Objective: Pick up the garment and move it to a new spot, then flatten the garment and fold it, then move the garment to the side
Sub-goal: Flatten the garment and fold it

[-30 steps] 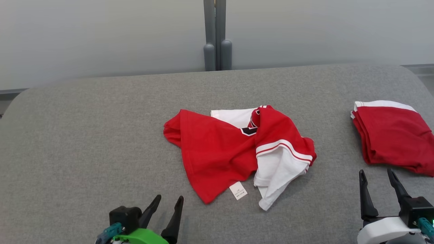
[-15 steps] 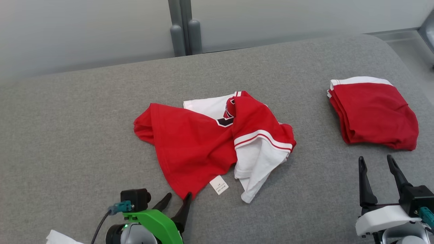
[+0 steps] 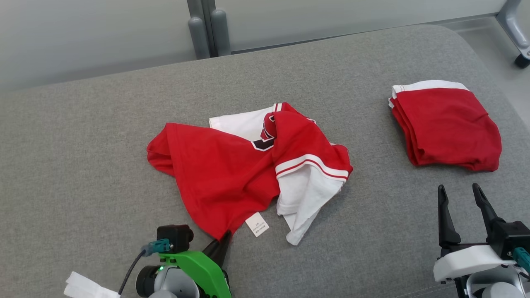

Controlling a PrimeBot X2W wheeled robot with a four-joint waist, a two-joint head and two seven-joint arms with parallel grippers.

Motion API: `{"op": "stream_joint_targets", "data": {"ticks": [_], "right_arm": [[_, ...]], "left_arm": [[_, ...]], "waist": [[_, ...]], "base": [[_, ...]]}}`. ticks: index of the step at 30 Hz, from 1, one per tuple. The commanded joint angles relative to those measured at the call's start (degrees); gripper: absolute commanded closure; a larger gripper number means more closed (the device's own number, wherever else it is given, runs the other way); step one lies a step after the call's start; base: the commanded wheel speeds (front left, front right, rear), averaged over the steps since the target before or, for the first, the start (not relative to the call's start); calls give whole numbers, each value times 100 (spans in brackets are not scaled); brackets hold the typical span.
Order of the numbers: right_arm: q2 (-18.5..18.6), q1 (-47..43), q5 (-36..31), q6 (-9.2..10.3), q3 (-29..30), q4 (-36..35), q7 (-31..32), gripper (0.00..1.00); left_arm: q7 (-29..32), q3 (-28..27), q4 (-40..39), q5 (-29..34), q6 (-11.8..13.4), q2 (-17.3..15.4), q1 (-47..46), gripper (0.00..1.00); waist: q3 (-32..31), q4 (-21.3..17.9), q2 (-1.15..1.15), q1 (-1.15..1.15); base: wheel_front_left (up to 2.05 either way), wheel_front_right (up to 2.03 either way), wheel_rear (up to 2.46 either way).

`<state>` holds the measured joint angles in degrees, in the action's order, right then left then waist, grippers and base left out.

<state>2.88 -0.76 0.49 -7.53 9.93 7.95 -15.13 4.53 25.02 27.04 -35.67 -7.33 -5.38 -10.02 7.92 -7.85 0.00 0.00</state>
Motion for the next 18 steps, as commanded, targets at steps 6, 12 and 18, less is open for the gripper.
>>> {"op": "stream_joint_targets", "data": {"ticks": [6, 12, 18], "right_arm": [[6, 46, 90, 9, 2, 20, -1, 0], [6, -30, 132, 9, 52, 5, -1, 0], [6, 0, 134, 9, 38, 38, -1, 0]], "left_arm": [[-71, -206, -809, -298, -14, -343, 275, 100], [221, -539, -2046, -452, 234, -891, 774, 100], [860, -842, -3109, -491, 572, -1678, 1491, 100]], "waist": [[-70, 19, 0, 0], [-60, 127, 0, 0], [-26, 297, 0, 0]], "base": [[0, 0, 0], [0, 0, 0], [0, 0, 0]]}}
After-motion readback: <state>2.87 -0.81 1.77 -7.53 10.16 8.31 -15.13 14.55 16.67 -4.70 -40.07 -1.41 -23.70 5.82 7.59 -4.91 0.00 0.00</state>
